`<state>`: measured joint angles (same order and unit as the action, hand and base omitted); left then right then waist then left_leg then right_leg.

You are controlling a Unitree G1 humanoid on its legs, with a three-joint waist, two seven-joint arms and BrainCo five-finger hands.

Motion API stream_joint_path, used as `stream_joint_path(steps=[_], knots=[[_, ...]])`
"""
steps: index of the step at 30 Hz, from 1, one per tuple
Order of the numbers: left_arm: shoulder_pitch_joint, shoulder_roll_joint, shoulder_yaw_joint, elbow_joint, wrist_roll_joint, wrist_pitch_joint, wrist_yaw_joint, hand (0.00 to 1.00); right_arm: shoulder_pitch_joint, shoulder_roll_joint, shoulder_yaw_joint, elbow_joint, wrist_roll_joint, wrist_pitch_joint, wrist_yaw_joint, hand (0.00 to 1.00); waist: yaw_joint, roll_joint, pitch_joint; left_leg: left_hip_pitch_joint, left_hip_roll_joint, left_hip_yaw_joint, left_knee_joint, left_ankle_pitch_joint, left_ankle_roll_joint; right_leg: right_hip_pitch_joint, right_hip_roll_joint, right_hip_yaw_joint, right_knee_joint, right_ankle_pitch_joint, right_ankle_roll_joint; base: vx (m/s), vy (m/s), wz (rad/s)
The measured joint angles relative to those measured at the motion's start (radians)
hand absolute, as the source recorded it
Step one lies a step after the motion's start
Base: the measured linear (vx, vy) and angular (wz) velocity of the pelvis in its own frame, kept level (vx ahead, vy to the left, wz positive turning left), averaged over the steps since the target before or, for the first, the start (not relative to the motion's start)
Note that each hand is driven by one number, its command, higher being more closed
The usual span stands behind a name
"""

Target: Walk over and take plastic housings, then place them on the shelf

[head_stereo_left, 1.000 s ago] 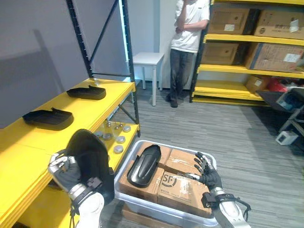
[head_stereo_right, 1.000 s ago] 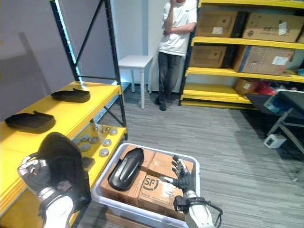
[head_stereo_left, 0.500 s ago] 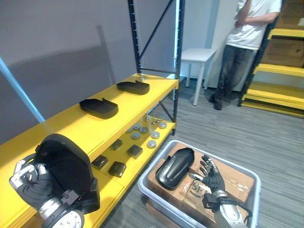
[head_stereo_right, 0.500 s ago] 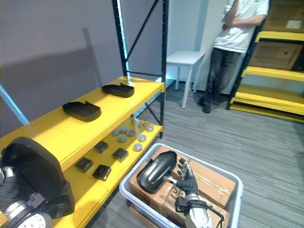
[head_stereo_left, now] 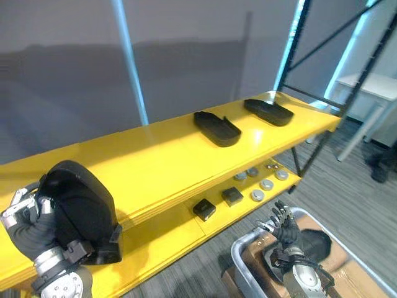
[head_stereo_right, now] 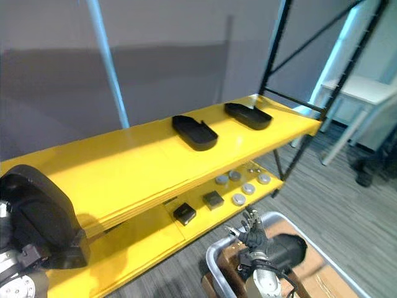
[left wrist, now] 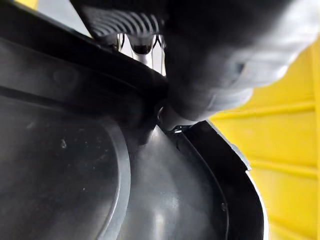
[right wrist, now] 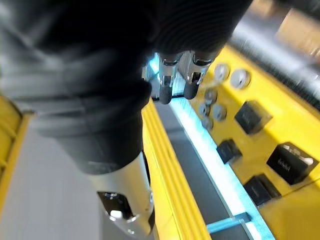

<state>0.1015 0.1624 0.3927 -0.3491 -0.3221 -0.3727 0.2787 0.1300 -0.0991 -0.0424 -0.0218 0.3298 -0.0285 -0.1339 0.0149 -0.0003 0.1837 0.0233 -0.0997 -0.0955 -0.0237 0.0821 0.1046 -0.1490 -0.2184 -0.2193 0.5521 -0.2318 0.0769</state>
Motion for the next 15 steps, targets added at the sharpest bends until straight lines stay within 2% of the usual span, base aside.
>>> stream_joint_path(steps=[2,3,4,5,6,8,9,12,14,15], knots=[[-0.017,0.002,-0.038,0.0,-0.063,0.009,-0.051,1.0,0.02,0.002,-0.028,0.0,0.0,0.0,0.005,0.0,-0.01,0.0,0.001,0.022,-0.005,-0.04,-0.011,-0.009,-0.013,0.017,0.042,0.037,-0.119,0.004,-0.005,0.12,-0.067,0.83],[-0.018,0.001,-0.062,0.0,-0.091,0.015,-0.081,1.0,0.034,0.008,-0.048,-0.001,0.0,0.0,0.012,0.0,-0.013,-0.006,-0.002,0.022,-0.011,-0.063,0.003,-0.028,-0.026,0.056,0.057,0.034,-0.237,0.035,-0.036,0.16,-0.107,0.7],[-0.015,-0.001,-0.079,-0.003,-0.104,0.028,-0.117,1.0,0.034,0.024,-0.072,-0.002,0.0,0.001,0.019,0.0,-0.013,-0.029,-0.009,0.007,-0.02,-0.031,0.036,-0.071,-0.027,0.115,0.044,0.009,-0.352,0.17,-0.04,0.15,-0.128,0.6],[-0.01,-0.009,-0.084,-0.002,-0.111,0.035,-0.131,1.0,0.027,0.026,-0.079,-0.001,0.0,0.002,0.02,0.0,-0.014,-0.024,-0.007,0.0,-0.002,0.027,0.056,-0.091,-0.037,0.135,0.041,-0.01,-0.378,0.196,0.005,0.16,-0.179,0.59],[0.01,-0.016,-0.096,-0.007,-0.128,0.048,-0.158,1.0,0.018,0.025,-0.089,-0.002,0.0,0.005,0.021,0.0,-0.032,-0.008,-0.004,-0.023,0.045,0.12,0.102,-0.116,-0.058,0.16,0.053,-0.041,-0.407,0.2,-0.001,0.16,-0.163,0.45],[0.025,-0.024,-0.104,-0.012,-0.128,0.064,-0.18,1.0,0.017,0.02,-0.096,-0.002,0.018,0.01,0.026,0.0,-0.028,0.004,-0.009,-0.03,0.053,0.111,0.12,-0.114,-0.067,0.181,0.066,-0.051,-0.424,0.198,-0.004,0.18,-0.103,0.49],[0.025,-0.038,-0.105,-0.029,-0.131,0.082,-0.193,1.0,0.016,0.015,-0.108,-0.002,0.023,0.01,0.033,0.0,-0.032,0.004,-0.011,-0.036,0.055,0.097,0.13,-0.119,-0.074,0.199,0.072,-0.061,-0.438,0.194,-0.011,0.16,-0.052,0.63],[0.042,-0.049,-0.105,-0.064,-0.203,0.094,-0.23,1.0,-0.007,0.011,-0.139,0.0,0.036,0.01,0.049,0.0,-0.023,0.004,-0.01,-0.05,0.055,0.099,0.165,-0.125,-0.086,0.225,0.072,-0.076,-0.442,0.179,-0.029,0.17,-0.036,0.65],[0.039,-0.054,-0.111,-0.067,-0.242,0.107,-0.269,1.0,-0.018,0.002,-0.14,0.0,0.039,0.008,0.059,0.0,-0.026,-0.005,-0.006,-0.091,0.048,0.16,0.271,-0.139,-0.141,0.272,0.049,-0.096,-0.461,0.18,-0.03,0.09,0.019,0.72],[0.032,-0.054,-0.136,-0.07,-0.272,0.119,-0.302,1.0,-0.023,-0.005,-0.141,0.004,0.039,0.003,0.059,0.0,-0.024,-0.007,-0.002,-0.13,0.063,0.249,0.334,-0.179,-0.133,0.302,0.036,-0.099,-0.472,0.18,-0.029,0.02,0.012,0.52]])
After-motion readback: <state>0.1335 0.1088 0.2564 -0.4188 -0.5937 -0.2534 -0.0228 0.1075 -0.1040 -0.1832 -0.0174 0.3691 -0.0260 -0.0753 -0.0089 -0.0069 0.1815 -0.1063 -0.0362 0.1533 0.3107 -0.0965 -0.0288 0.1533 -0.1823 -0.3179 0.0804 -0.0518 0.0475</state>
